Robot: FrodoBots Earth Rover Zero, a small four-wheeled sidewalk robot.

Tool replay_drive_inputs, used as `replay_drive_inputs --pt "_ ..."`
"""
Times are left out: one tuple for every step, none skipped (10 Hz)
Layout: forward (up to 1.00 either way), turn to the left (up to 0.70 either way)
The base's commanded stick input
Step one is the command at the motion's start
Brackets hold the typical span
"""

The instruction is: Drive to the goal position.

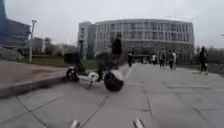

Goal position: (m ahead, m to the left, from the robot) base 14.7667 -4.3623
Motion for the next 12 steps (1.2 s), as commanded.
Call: replay_drive_inputs --pt "0.26 0.00" --pt "0.04 -0.03" --pt "0.00 -0.09" --pt "0.00 -0.09" --pt "0.00 -0.09" --pt "0.00 -0.09" --pt "0.00 -0.09" --pt "0.00 -0.08" --pt "0.00 -0.08" --pt "0.00 -0.08" --pt "0.00 -0.08" --pt "0.00 -0.08"
